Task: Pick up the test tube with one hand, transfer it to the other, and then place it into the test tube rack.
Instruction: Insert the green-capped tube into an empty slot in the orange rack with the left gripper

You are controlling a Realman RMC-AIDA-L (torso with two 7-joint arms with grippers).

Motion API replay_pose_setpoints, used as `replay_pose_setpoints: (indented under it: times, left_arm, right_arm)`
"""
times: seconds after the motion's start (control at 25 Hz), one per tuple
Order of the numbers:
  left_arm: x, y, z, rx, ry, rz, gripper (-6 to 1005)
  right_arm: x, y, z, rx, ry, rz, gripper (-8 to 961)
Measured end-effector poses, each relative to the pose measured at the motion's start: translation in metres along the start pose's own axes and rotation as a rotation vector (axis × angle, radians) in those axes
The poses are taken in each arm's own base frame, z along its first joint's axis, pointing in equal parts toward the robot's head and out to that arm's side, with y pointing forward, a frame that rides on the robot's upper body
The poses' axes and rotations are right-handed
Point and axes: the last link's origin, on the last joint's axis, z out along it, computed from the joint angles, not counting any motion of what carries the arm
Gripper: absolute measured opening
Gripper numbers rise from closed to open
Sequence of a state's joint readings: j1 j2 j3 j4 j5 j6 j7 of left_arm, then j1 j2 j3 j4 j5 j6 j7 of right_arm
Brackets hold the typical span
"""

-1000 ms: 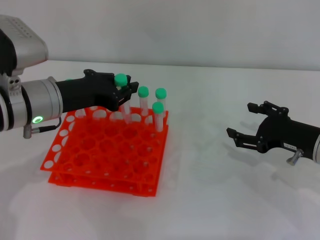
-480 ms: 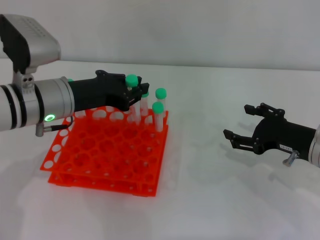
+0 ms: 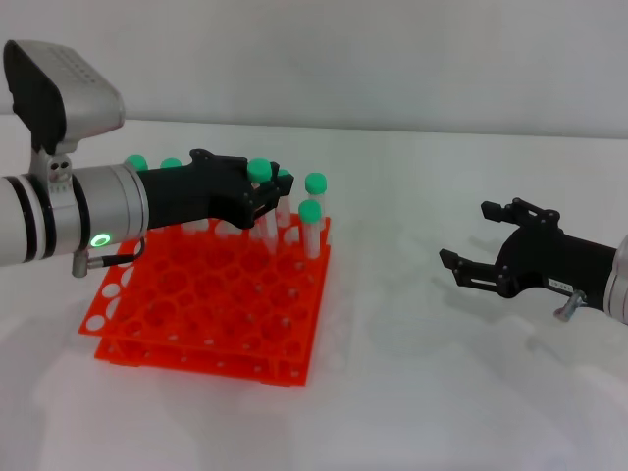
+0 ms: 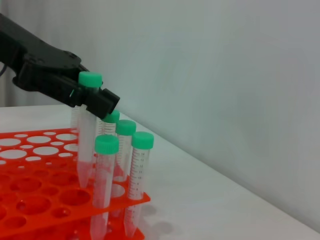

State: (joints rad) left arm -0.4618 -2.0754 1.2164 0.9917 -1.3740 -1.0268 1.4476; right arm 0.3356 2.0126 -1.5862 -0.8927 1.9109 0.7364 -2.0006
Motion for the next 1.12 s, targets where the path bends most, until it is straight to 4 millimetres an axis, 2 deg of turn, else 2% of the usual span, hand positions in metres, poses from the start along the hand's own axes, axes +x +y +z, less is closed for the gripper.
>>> replay_pose_setpoints:
  times: [0.48, 0.68, 0.96, 1.12]
  left_arm:
    - [-0.003, 0.000, 0.002, -0.003, -0.007, 0.016, 215]
    - [-0.002, -0.003, 0.003, 0.020, -0.006, 0.016, 429]
    - [0.006, -0.010, -0.004, 0.045, 0.031, 0.008, 473]
    - [0.009, -0.010, -0.018, 0.060, 0.083, 0.022, 554]
  right_arm:
    - [-0.001, -0.002, 0.004, 0.002, 0.007, -0.002, 859]
    - [0.000, -0.002, 0.007, -0.002, 0.015, -0.001, 859]
    - [-0.001, -0.004, 0.010, 0.000, 0.015, -0.004, 859]
    - [-0.002, -0.005, 0.009, 0.002, 0.011, -0.006, 859]
